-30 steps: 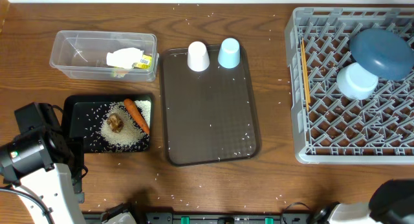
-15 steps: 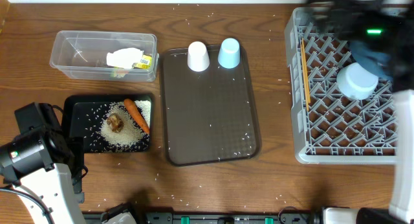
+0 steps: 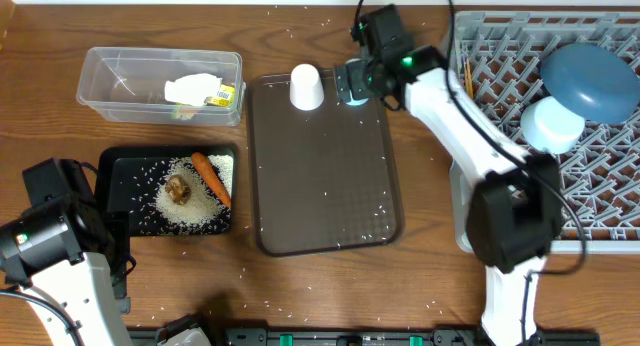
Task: Sort waste into correct bins and load items into the dishwasher rack
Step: 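Reach the right gripper to the light blue cup and grasp it, then carry the light blue cup into the rack and release it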
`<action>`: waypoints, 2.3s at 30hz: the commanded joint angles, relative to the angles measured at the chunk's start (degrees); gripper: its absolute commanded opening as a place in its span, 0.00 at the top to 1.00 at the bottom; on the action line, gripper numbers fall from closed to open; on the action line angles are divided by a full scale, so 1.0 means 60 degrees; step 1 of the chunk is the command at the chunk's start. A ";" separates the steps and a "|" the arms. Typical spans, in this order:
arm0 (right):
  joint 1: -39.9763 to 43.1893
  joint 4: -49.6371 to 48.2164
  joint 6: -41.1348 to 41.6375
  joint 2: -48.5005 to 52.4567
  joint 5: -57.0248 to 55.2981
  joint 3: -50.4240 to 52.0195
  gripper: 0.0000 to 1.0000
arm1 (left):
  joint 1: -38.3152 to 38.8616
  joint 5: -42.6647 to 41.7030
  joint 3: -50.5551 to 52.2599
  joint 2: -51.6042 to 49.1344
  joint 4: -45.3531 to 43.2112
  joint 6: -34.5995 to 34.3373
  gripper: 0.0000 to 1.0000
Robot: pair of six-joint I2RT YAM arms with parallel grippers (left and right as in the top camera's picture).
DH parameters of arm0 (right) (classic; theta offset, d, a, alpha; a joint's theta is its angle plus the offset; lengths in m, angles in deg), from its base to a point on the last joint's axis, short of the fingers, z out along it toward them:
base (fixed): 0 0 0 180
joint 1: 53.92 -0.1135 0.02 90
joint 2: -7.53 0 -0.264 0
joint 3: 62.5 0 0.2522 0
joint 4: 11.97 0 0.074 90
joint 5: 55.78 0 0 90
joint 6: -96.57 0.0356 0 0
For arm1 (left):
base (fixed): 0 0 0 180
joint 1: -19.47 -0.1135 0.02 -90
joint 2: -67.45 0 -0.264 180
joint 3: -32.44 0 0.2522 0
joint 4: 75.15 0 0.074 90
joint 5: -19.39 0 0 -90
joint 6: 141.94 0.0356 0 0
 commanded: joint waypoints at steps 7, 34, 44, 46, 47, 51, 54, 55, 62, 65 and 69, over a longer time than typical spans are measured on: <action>0.0029 -0.1268 -0.0204 0.0787 -0.0550 -0.0506 0.01 | -0.0058 0.0102 -0.0022 -0.0004 0.0029 -0.0113 0.02; 0.0011 -0.2153 -0.0087 0.1643 -0.0470 -0.0510 0.46 | -0.0058 0.0102 -0.0022 -0.0004 0.0029 -0.0113 0.02; 0.0503 -0.1257 -0.0087 -0.0557 -0.0965 -0.0510 0.42 | -0.0058 0.0106 -0.0022 -0.0004 0.0029 -0.0113 0.02; 0.0882 -0.0889 -0.0087 -0.1235 -0.1348 -0.0510 0.42 | -0.0058 0.0106 -0.0022 -0.0004 0.0029 -0.0113 0.02; 0.1071 -0.0739 -0.0091 -0.1468 -0.1446 -0.0510 0.42 | -0.0058 0.0106 -0.0022 -0.0004 0.0029 -0.0113 0.02; 0.2295 -0.0044 -0.0087 -0.2481 -0.1588 -0.0510 0.40 | -0.0058 0.0102 -0.0022 -0.0004 0.0029 -0.0113 0.02; 0.3428 0.0375 -0.0087 -0.2991 -0.1588 -0.0510 0.39 | -0.0058 0.0102 -0.0022 -0.0004 0.0029 -0.0113 0.02; 0.3963 0.0557 -0.0087 -0.3162 -0.1585 -0.0510 0.39 | -0.0058 0.0106 -0.0022 -0.0004 0.0029 -0.0113 0.02; 0.7060 0.1461 -0.0080 -0.3410 -0.1577 -0.0506 0.43 | -0.0058 0.0106 -0.0022 -0.0004 0.0029 -0.0113 0.02; 0.8072 0.1657 -0.0069 -0.3402 -0.1443 -0.0459 0.45 | -0.0058 0.0102 -0.0022 -0.0004 0.0029 -0.0113 0.02; 0.9049 0.1745 0.0168 -0.3402 -0.1213 -0.0433 0.44 | -0.0058 0.0106 -0.0022 -0.0004 0.0029 -0.0113 0.02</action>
